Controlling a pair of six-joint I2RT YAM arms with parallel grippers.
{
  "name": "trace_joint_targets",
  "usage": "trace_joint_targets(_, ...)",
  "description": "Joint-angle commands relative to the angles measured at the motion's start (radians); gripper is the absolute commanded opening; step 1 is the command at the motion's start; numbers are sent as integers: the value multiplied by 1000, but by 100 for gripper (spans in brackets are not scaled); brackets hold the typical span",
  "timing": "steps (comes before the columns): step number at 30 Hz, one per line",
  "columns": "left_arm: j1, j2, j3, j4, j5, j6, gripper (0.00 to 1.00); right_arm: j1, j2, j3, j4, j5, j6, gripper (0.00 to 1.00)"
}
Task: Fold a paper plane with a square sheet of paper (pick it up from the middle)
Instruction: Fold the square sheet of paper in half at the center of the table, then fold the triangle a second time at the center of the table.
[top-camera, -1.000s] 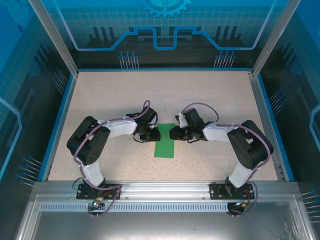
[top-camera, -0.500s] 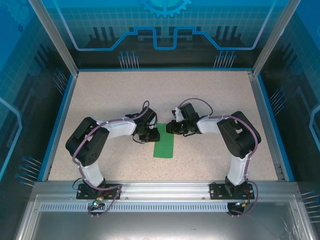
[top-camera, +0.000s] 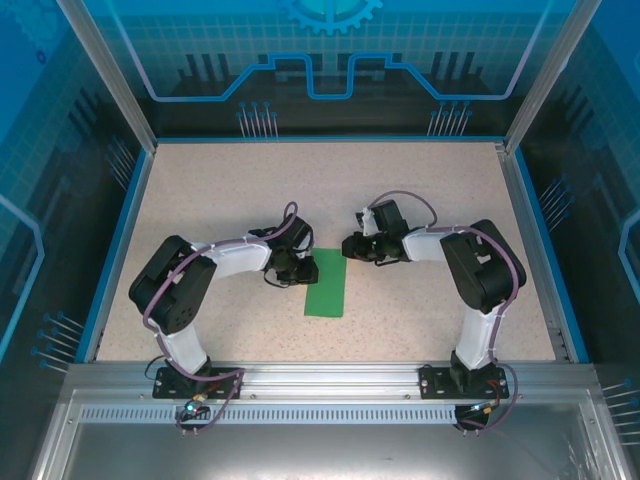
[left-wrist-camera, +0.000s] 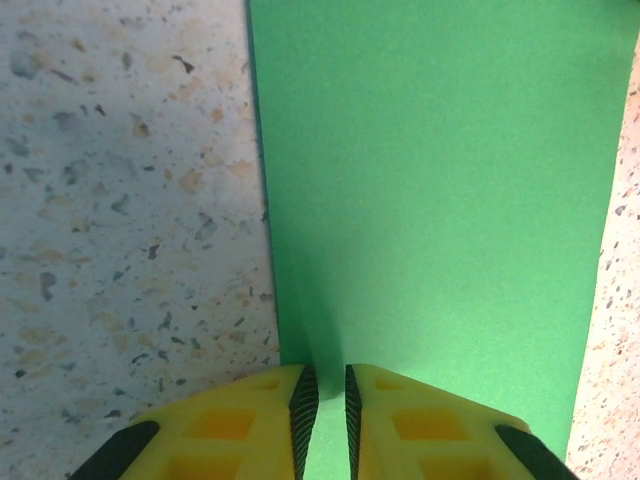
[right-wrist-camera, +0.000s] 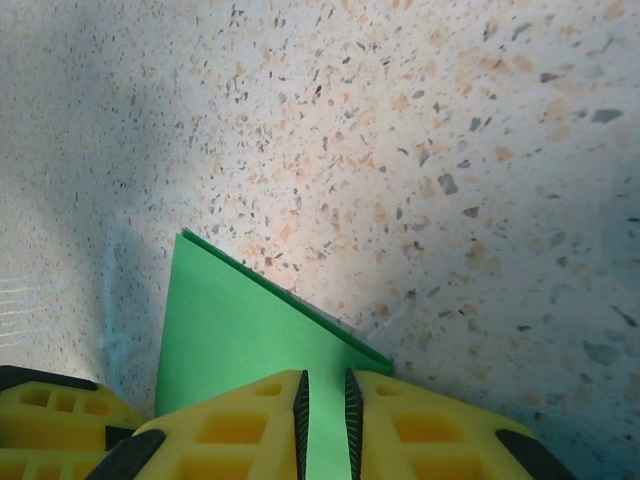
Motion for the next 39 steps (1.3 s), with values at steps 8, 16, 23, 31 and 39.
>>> trace_joint_targets(8,5,-21,51,-157,7,10,26,97,-201,-121,-40,7,14,20)
trace_joint_targets(16,4,-116,83,-246,-18,-5,38,211,-262,-183,-95,62,25,20)
trace_joint_targets(23,4,-286,-49,-227,36,-156,56,234,-246,-203,-93,95,18,18)
trace_joint_targets(31,-21,-458,-258,-51,93,-345,63,263,-225,-229,-75,94,25,16)
trace_joint_targets(39,-46,-442,-360,100,139,-412,63,273,-190,-232,-52,104,27,15)
